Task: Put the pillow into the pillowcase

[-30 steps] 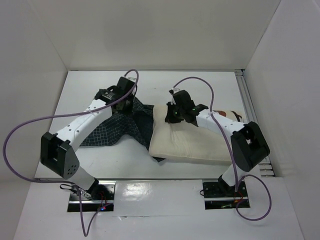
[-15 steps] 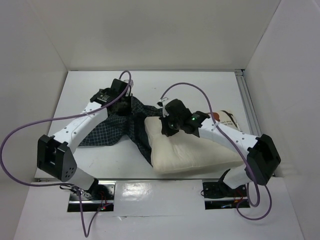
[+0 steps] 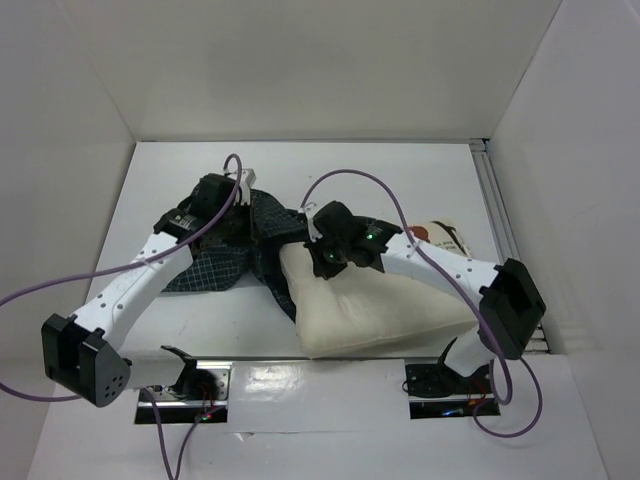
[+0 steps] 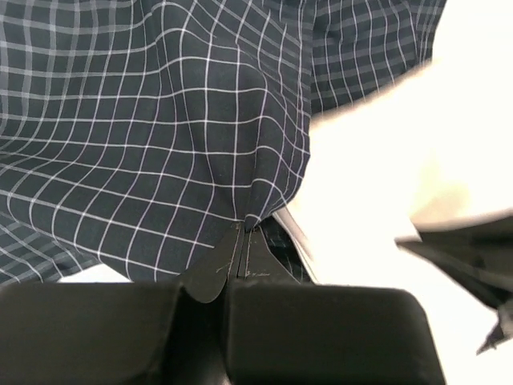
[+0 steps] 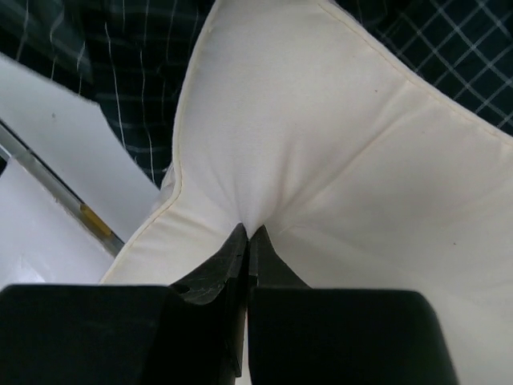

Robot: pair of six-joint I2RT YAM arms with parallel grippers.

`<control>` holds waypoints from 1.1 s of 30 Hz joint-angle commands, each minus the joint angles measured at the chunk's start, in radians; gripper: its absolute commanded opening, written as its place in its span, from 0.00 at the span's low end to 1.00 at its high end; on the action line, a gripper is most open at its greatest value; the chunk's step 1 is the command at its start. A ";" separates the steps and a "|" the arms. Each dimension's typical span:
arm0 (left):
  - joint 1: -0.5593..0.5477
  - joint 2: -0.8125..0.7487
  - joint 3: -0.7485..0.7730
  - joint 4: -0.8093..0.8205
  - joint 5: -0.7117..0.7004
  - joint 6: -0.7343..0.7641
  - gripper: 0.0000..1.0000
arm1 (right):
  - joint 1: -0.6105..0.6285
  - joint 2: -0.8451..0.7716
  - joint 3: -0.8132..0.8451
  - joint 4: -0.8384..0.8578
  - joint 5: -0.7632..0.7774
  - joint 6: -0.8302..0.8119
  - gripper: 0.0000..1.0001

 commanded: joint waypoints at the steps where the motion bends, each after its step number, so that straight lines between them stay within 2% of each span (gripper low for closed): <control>1: 0.005 -0.062 -0.030 0.030 0.062 0.003 0.00 | -0.006 0.063 0.154 0.055 -0.018 -0.034 0.00; 8: -0.005 -0.092 -0.073 0.008 0.098 0.038 0.00 | -0.040 0.186 0.338 0.023 -0.018 -0.054 0.00; 17: -0.005 -0.114 -0.073 -0.054 0.093 0.104 0.00 | -0.173 0.347 0.539 -0.028 -0.101 0.048 0.00; 22: -0.015 -0.134 -0.107 -0.054 0.124 0.114 0.00 | -0.227 0.392 0.530 0.052 -0.123 0.136 0.00; 28: -0.062 -0.145 -0.171 -0.054 0.144 0.114 0.00 | -0.335 0.427 0.447 0.225 -0.273 0.281 0.00; 33: -0.062 -0.164 -0.194 -0.073 0.182 0.124 0.00 | -0.356 0.478 0.437 0.263 -0.213 0.387 0.00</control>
